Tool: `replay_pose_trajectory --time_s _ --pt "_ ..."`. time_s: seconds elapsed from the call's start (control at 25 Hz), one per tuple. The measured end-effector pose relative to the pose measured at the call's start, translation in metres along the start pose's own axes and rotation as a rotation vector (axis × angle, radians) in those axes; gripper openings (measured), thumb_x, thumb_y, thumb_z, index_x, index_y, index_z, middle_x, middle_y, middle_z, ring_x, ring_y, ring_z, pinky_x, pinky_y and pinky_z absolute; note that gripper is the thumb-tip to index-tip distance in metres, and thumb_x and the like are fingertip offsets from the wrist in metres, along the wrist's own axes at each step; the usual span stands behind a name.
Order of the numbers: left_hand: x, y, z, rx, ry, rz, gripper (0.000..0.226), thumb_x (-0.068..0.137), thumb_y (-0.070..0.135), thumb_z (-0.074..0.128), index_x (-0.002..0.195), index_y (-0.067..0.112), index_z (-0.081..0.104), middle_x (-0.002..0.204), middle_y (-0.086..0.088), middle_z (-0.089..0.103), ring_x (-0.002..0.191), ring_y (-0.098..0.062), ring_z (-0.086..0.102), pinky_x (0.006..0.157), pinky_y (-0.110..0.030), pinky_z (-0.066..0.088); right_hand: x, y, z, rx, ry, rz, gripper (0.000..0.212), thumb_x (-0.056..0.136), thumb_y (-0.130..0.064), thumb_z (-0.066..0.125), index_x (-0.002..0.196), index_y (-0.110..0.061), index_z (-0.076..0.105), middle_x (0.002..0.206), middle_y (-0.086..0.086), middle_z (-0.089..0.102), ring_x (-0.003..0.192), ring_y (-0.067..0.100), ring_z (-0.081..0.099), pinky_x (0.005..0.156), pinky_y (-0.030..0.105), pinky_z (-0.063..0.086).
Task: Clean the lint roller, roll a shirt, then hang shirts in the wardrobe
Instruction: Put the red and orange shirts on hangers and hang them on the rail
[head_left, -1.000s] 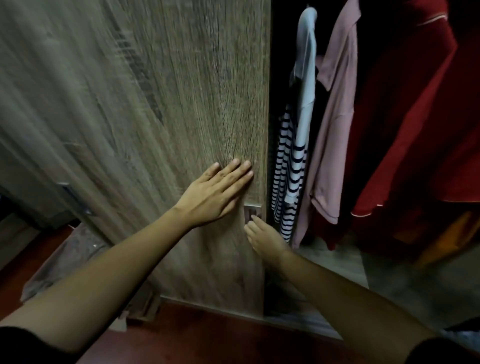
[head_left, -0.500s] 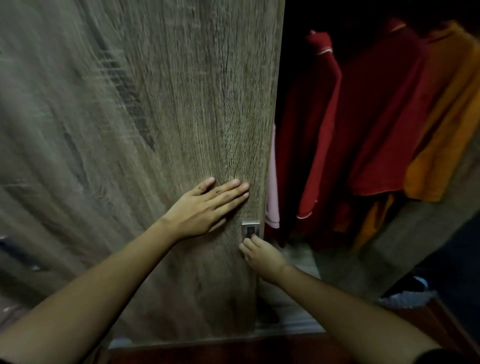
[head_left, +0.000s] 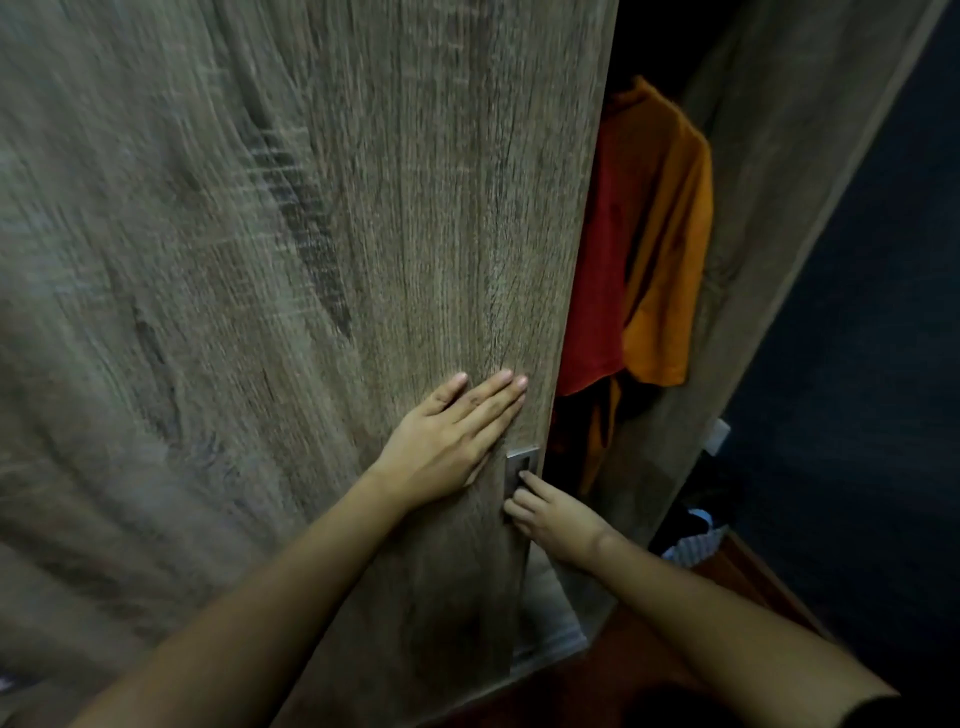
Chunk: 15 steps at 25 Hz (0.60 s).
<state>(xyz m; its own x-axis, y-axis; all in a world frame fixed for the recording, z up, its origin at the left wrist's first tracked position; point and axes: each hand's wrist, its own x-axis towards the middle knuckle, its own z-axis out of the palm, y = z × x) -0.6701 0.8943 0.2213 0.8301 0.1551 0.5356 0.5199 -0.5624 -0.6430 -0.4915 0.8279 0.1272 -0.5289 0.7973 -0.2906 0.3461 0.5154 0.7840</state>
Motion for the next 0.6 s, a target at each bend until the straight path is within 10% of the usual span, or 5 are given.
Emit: replay_pose_trajectory --time_s 0.6 --pt "0.141 0.082 0.042 -0.012 -0.048 0.045 0.075 0.076 0.044 0.058 0.14 0.009 0.038 0.149 -0.005 0.038 0.14 -0.018 0.028 0.115 -0.041 -0.002 -0.083 0.064 0.117 0.19 -0.178 0.1 0.051 0.091 -0.02 0.05 0.14 -0.015 0.037 0.151 0.01 0.023 0.139 0.029 0.02 0.117 0.047 0.001"
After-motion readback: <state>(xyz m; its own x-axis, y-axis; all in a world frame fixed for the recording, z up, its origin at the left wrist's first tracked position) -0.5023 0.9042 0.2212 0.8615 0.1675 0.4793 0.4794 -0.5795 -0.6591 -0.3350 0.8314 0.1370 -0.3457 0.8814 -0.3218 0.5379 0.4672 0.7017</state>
